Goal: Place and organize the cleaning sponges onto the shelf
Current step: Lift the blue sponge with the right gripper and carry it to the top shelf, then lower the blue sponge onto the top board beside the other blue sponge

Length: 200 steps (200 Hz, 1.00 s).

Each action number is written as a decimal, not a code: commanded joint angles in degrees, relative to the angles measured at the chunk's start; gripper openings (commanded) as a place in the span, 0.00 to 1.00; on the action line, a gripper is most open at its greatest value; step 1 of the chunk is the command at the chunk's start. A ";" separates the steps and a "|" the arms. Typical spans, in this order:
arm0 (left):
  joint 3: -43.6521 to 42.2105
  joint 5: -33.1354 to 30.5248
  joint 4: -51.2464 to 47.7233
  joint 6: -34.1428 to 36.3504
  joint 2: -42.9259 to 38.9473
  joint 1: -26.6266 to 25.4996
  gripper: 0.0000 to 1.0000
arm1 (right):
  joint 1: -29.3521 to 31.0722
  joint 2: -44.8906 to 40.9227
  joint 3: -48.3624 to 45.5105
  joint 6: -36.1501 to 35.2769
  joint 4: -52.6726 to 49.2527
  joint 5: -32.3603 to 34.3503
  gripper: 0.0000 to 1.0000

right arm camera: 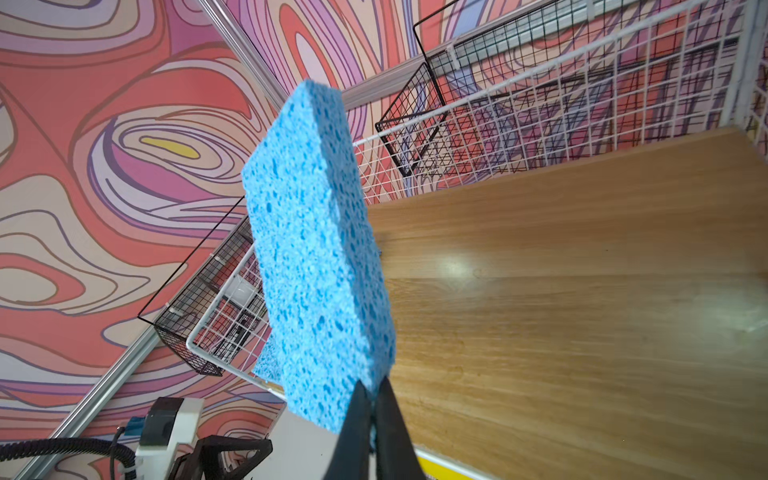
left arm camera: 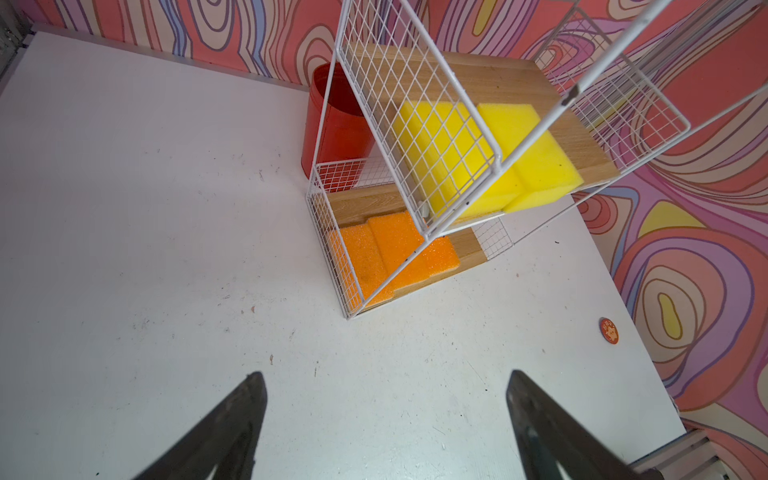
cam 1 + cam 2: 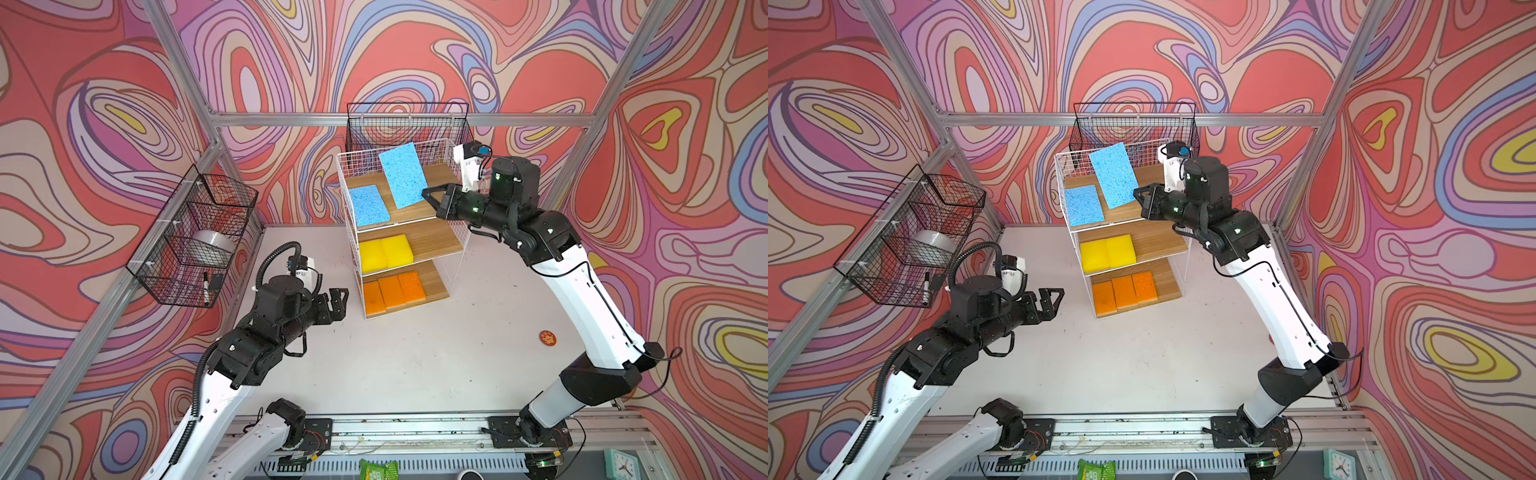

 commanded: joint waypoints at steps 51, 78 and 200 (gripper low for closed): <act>-1.38 -0.13 1.19 0.69 0.98 0.58 0.92 | 0.04 1.45 -1.67 1.36 0.95 -1.14 0.00; -1.38 0.12 1.46 0.74 1.29 0.63 0.91 | 0.05 1.10 -3.42 1.62 1.60 -0.16 0.00; -2.64 -0.72 -0.23 0.25 -1.43 0.79 0.92 | 0.05 -1.53 -9.64 2.72 6.69 0.24 0.31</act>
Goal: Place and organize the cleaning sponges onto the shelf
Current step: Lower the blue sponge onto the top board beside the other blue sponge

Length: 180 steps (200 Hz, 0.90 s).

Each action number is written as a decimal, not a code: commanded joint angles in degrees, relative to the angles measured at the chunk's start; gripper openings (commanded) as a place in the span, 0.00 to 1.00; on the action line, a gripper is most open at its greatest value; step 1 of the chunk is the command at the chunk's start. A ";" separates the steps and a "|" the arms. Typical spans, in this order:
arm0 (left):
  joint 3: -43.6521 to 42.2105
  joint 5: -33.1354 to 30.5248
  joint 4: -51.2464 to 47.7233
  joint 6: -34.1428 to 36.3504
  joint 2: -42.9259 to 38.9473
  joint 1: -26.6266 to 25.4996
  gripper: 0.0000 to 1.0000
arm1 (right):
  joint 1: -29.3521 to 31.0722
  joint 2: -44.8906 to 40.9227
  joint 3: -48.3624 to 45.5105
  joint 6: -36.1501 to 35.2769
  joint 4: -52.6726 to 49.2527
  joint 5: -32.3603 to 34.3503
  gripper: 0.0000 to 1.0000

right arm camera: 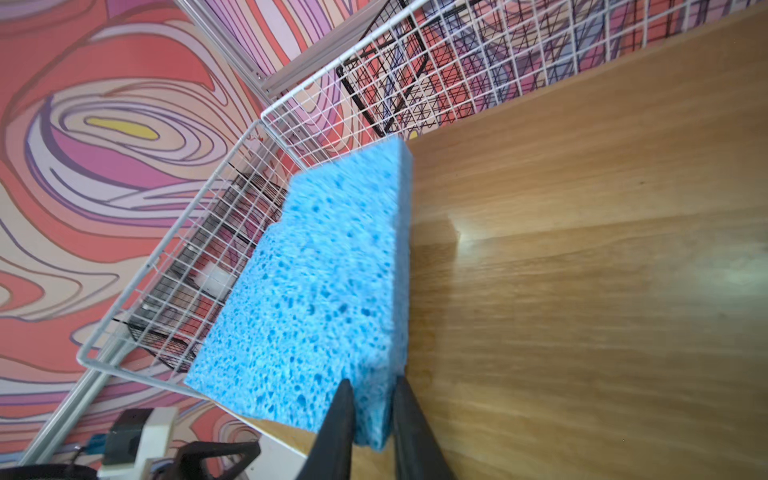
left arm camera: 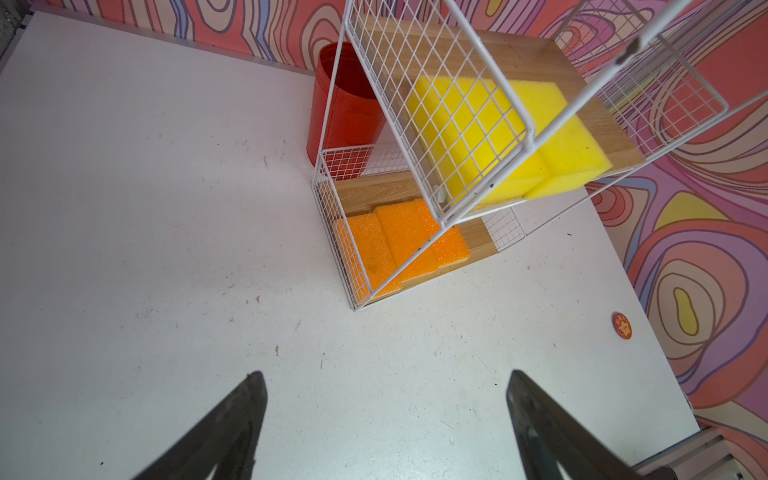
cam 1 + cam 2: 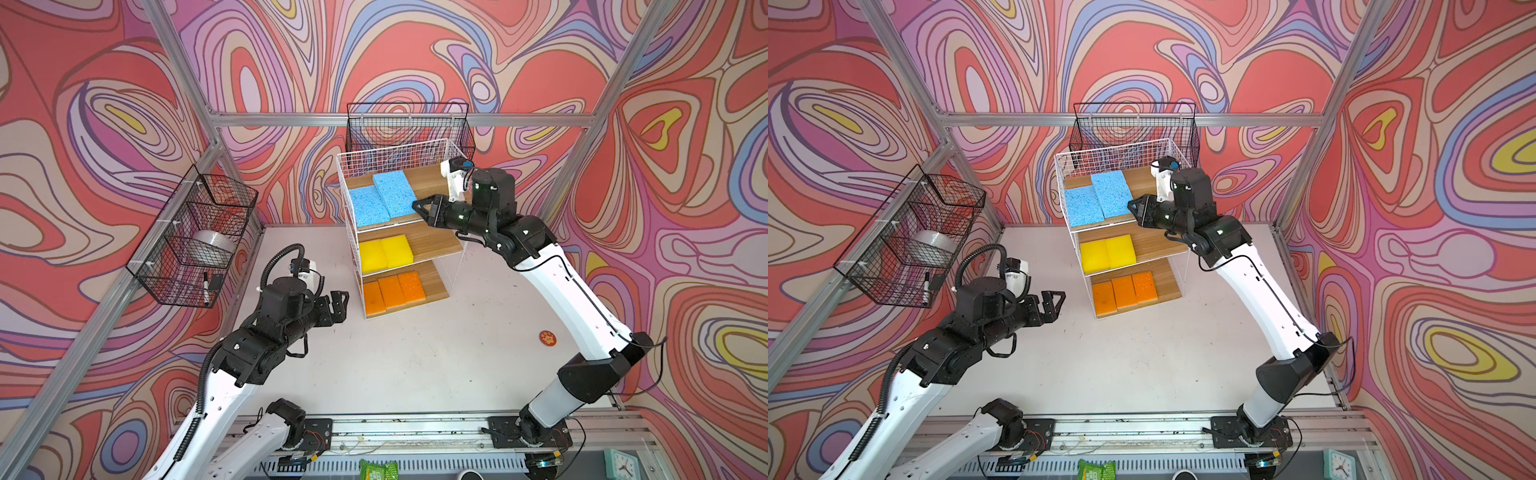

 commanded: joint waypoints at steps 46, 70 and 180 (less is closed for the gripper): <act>0.46 -0.60 -0.91 0.37 -0.52 0.47 0.92 | 0.04 -3.42 -2.80 0.20 2.36 1.47 0.34; 0.62 -0.34 -0.57 0.22 -0.04 0.45 0.92 | 0.04 -3.49 -2.26 -0.14 2.13 1.65 0.30; 0.57 -0.31 -0.63 0.05 -0.01 0.46 0.92 | 0.04 -1.76 -2.52 -0.21 2.17 1.92 0.30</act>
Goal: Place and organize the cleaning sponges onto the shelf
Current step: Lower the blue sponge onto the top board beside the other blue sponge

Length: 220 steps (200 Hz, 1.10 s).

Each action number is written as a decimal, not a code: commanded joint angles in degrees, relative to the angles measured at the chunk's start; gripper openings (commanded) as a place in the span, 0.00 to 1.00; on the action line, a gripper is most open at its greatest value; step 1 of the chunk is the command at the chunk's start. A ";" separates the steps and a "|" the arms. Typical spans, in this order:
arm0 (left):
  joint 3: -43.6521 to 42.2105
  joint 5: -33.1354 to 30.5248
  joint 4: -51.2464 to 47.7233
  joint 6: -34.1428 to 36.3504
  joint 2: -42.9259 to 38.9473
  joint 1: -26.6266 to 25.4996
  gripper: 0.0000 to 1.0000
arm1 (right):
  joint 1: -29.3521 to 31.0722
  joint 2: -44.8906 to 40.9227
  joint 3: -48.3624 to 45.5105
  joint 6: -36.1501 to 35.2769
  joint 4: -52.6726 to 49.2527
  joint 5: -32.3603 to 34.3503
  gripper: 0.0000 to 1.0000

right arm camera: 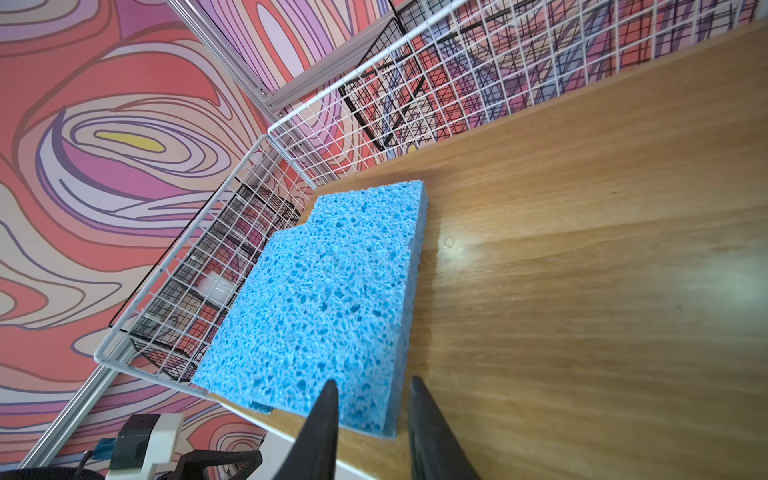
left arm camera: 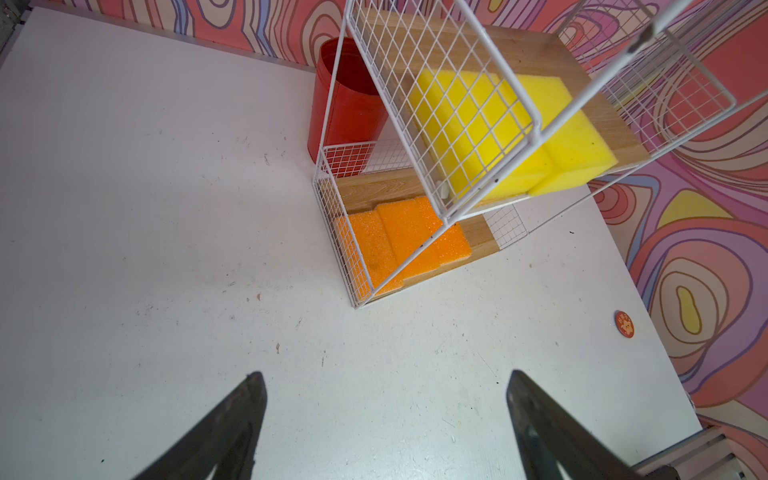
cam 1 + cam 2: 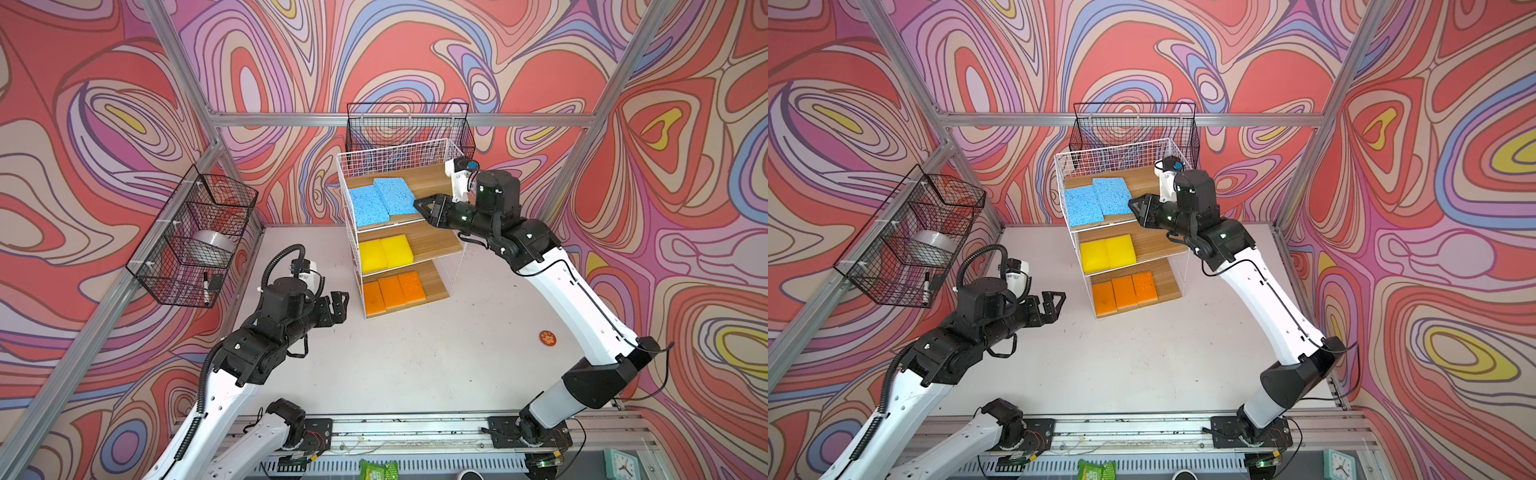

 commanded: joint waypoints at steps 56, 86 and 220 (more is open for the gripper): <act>0.35 -0.50 -0.78 0.32 -0.82 0.46 0.92 | 0.04 0.49 -0.08 -0.69 -0.03 0.97 0.22; 0.26 -0.82 -1.12 0.45 -1.43 0.49 0.92 | 0.04 0.11 -0.70 -0.44 0.64 0.81 0.16; 0.79 -1.75 -2.30 0.50 -2.76 0.48 0.92 | 0.05 -3.46 -2.31 0.23 0.69 5.93 0.00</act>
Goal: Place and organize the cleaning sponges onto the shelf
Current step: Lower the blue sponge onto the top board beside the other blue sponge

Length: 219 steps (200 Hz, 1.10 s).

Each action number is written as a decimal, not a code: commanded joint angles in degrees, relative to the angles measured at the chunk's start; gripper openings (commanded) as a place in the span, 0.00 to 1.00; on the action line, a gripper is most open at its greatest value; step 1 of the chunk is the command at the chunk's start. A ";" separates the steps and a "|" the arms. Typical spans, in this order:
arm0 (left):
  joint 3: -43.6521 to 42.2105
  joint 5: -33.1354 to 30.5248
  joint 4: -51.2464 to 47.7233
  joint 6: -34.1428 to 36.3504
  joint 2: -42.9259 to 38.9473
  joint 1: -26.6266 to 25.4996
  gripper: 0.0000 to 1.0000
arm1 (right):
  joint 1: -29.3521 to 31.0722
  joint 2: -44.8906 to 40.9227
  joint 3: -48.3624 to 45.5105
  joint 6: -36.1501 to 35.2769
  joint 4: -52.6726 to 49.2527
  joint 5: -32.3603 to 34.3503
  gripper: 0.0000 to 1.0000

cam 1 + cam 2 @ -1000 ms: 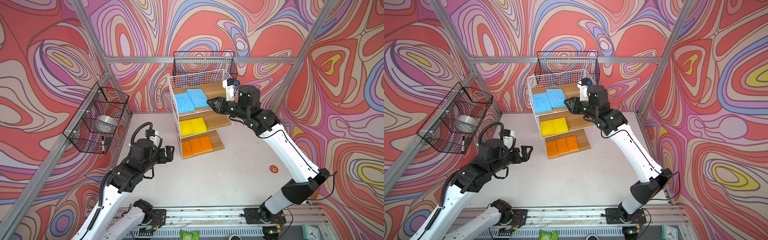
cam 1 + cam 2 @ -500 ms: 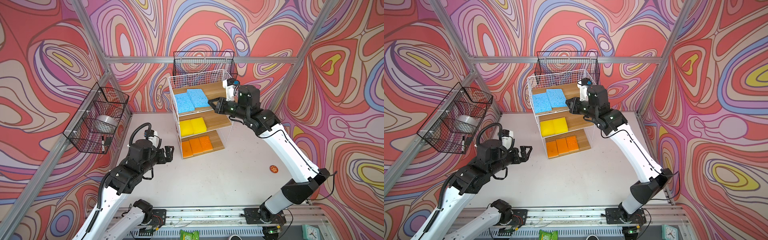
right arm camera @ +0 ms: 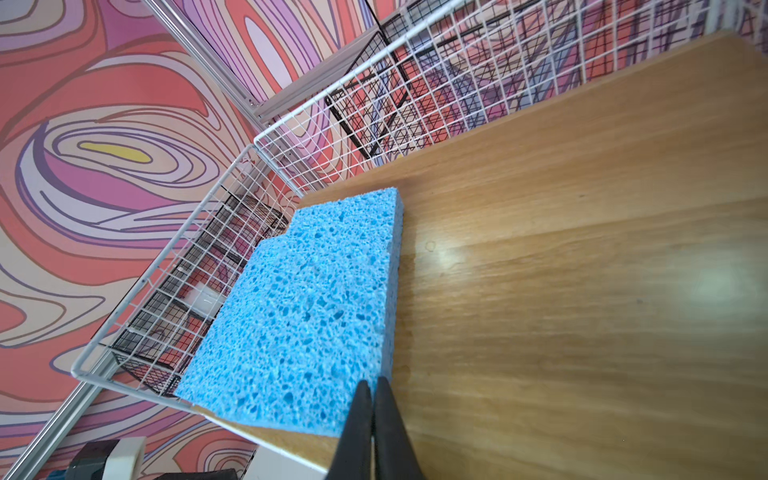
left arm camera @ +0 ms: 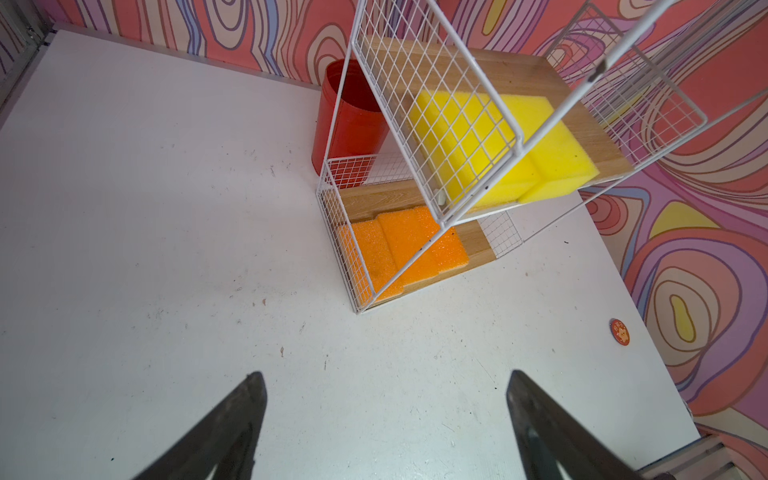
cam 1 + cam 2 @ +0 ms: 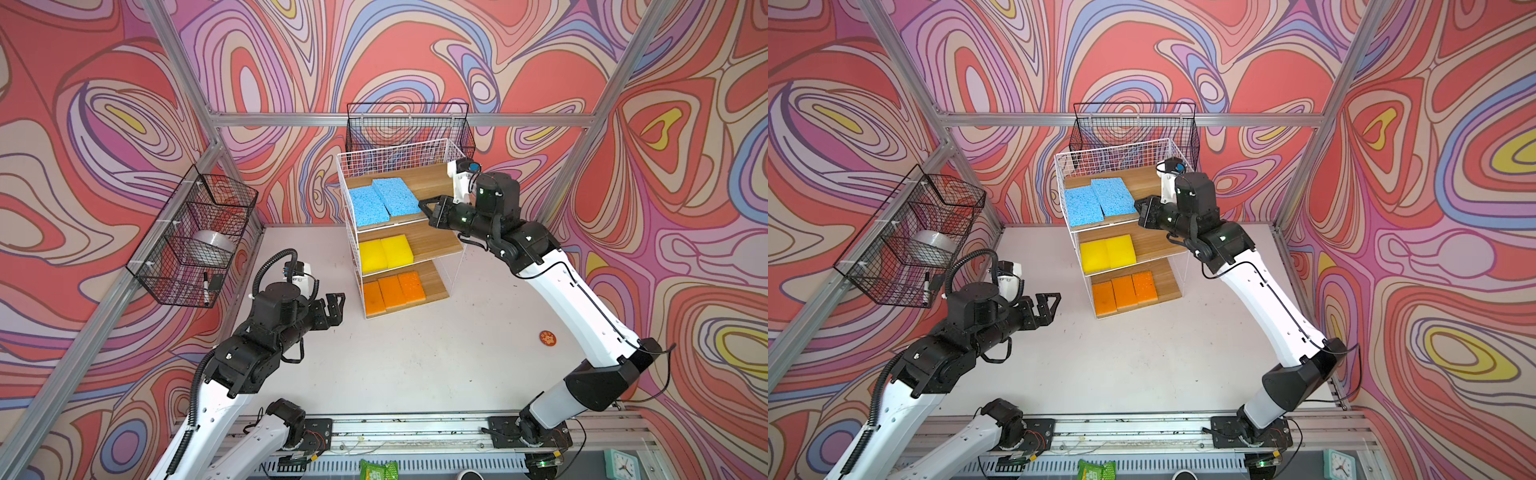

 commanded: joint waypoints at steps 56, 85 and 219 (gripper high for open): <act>0.77 -0.74 -1.58 0.34 0.05 0.46 0.92 | 0.00 -0.32 1.32 -0.56 -1.20 -0.13 0.34; 1.09 -0.82 -1.86 0.49 0.28 0.48 0.91 | 0.00 0.89 2.25 -0.66 -1.63 -0.86 0.39; 0.96 -1.62 -2.37 0.96 -0.49 0.45 0.92 | 0.00 3.26 4.21 -0.31 -2.02 -1.31 0.07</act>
